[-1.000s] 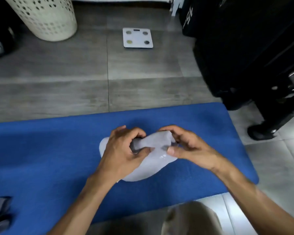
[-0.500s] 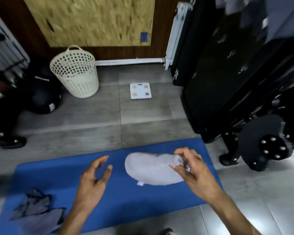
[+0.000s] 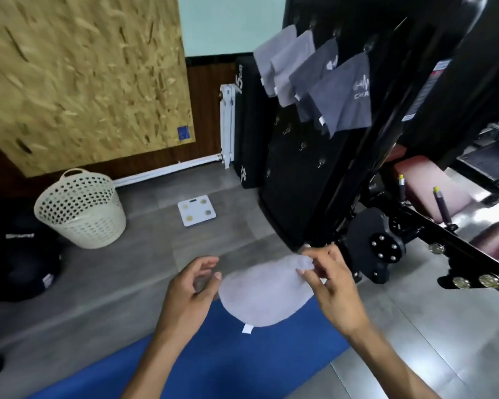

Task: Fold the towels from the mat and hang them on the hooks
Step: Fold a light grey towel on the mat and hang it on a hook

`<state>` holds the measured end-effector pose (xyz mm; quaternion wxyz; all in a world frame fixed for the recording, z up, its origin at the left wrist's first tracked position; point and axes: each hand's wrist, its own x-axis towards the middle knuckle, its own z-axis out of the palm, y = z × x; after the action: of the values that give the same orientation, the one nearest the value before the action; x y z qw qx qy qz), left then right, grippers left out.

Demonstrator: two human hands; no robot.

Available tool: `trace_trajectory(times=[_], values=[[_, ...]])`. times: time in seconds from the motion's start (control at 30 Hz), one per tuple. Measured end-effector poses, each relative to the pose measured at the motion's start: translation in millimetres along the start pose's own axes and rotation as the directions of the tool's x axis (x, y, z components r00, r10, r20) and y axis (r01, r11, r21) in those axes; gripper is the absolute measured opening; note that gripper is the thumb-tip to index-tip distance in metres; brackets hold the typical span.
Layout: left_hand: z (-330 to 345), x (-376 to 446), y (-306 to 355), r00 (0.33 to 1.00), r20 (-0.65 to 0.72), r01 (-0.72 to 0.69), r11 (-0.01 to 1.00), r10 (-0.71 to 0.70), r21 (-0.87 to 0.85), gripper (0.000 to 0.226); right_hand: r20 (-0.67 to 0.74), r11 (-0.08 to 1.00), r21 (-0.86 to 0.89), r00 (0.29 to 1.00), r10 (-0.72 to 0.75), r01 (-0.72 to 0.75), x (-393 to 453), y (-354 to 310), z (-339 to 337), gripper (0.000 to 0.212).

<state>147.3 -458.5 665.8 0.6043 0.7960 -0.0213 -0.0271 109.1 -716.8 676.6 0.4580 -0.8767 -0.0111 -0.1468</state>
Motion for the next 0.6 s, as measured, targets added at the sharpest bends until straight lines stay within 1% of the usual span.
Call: trace_trajectory(times=[0.13,0.3,0.47,0.53,0.6], values=[[10.9,57.5,12.2,1.000,0.025,0.016,1.000,-0.016,-0.011,0.024,-0.029,0.998,0.040,0.998,0.054,-0.053,34.6,7.1,-6.3,0.020],[27.1,138.2,8.3,0.999,-0.016,0.042,0.999,-0.043,-0.016,0.023,-0.054,0.989,0.092,0.991,0.121,-0.115,96.9,36.8,-9.8,0.022],[43.8,222.8,5.7,0.998,-0.045,0.034,0.999,-0.036,-0.037,0.025,0.001,0.992,0.088,0.996,0.092,-0.092,174.3,63.9,0.9,0.043],[49.9,255.7,6.9,0.999,-0.028,0.037,0.998,-0.038,-0.044,0.024,0.029,0.991,0.092,0.995,0.092,-0.094,205.1,69.4,7.9,0.046],[55.2,294.0,6.8,0.999,0.003,0.043,0.998,-0.043,-0.055,0.024,0.047,0.988,0.097,0.992,0.115,-0.119,242.7,78.1,16.0,0.045]])
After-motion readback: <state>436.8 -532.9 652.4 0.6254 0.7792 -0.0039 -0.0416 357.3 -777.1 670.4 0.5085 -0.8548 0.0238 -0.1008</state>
